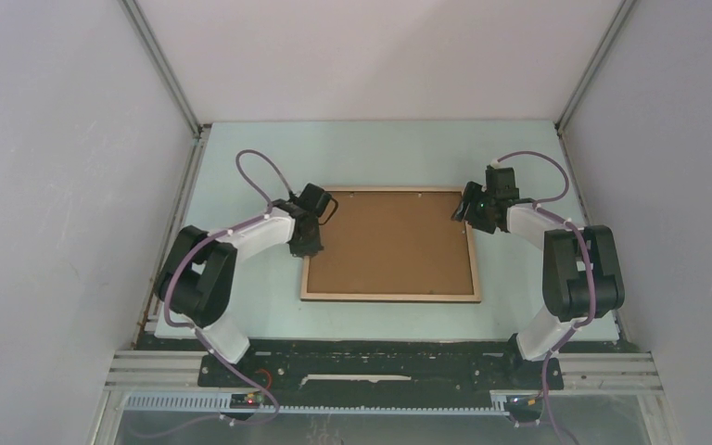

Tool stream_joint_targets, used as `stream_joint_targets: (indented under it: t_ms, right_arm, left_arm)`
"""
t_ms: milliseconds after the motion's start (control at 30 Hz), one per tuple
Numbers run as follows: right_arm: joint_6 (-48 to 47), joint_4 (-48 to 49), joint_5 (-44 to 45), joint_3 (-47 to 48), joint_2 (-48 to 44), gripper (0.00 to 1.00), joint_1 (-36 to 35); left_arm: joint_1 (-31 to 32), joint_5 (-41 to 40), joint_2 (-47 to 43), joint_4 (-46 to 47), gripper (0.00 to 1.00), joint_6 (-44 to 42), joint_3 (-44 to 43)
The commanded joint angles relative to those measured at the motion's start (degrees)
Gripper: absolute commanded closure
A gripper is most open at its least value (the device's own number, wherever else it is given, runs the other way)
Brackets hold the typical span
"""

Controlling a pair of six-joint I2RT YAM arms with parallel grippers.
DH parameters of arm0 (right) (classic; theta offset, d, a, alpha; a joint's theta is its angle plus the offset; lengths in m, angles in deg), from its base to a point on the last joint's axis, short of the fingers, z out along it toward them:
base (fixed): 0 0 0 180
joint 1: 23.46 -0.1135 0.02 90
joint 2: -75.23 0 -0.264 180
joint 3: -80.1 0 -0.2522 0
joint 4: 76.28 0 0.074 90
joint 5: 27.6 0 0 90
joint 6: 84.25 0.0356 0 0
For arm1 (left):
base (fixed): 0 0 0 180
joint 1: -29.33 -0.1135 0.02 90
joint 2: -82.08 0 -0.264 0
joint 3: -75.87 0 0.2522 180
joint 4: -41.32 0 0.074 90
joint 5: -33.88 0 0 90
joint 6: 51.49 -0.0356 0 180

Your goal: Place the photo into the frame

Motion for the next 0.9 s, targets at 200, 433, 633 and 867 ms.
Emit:
stream_joint_targets:
  t_ms: [200,433,633,867]
  right_arm:
    - [-1.75,0.26,-0.22,1.62,-1.13,0.24,-0.48]
    - [-5.40,-9.12,13.55,3.87,-9.21,0.20,-2.48]
    - [-16.80,-14.70,10.54,4.53,-14.01,0.19,-17.65]
    - [-26.40,-24.36,7.29,10.50,-6.06,0.25,-42.04]
  left_arm:
    - [-1.69,0.86,-16.89,6.89,0.29,-6.98,3.76]
    - [-2.08,4.26,-31.50,12.69,0.08,-3.43,9.41]
    - [-2.08,2.76,-46.41,18.56,0.06,1.70,17.89]
    - [-2.08,-2.60,-67.98,20.32,0.06,3.59,25.92]
